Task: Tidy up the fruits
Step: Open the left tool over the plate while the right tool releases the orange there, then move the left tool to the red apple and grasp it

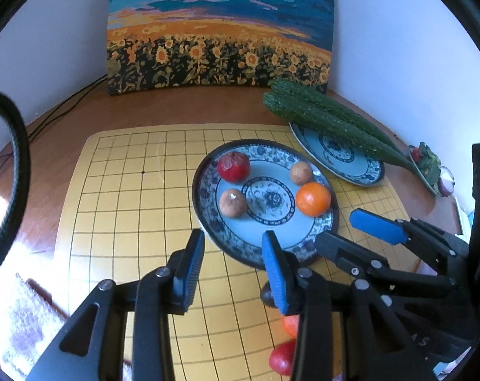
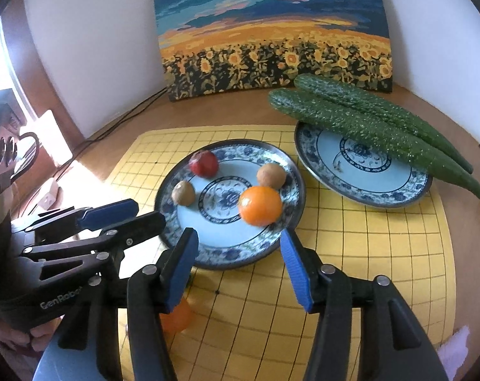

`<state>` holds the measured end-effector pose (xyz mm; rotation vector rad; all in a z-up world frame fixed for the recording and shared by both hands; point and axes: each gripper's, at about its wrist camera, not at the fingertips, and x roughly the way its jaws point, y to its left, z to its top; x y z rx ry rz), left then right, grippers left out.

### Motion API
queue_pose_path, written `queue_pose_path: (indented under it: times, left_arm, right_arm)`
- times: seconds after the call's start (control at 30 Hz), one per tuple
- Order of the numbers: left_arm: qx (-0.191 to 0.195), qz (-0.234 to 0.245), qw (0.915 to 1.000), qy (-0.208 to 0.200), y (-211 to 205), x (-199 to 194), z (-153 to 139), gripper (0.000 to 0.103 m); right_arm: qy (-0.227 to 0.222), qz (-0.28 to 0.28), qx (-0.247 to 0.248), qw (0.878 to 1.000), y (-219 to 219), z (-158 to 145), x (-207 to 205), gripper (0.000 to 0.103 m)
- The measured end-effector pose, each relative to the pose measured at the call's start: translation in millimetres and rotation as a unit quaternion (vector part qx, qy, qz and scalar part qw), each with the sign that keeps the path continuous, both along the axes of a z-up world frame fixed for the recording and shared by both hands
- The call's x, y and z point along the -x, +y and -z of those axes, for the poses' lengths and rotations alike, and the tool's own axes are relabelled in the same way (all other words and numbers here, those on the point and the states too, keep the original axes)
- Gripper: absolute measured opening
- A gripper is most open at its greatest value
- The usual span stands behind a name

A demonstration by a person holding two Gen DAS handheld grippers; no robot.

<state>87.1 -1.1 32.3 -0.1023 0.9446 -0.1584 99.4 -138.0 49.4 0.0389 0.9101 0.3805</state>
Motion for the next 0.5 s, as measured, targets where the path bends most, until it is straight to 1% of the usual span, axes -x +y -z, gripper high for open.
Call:
queue_pose_path:
  times: [0.3, 0.5]
  left_arm:
    - [0.004, 0.001, 1.0, -0.004, -3, 23, -8, 0.039]
    - [0.007, -0.001, 1.0, -0.005, -4, 38, -7, 0.04]
  right_arm:
    - [-0.008, -0.001, -0.01, 1.0, -3, -7, 28, 0.056]
    - [-0.007, 0.004, -0.023, 1.0, -7, -5, 43, 0.056]
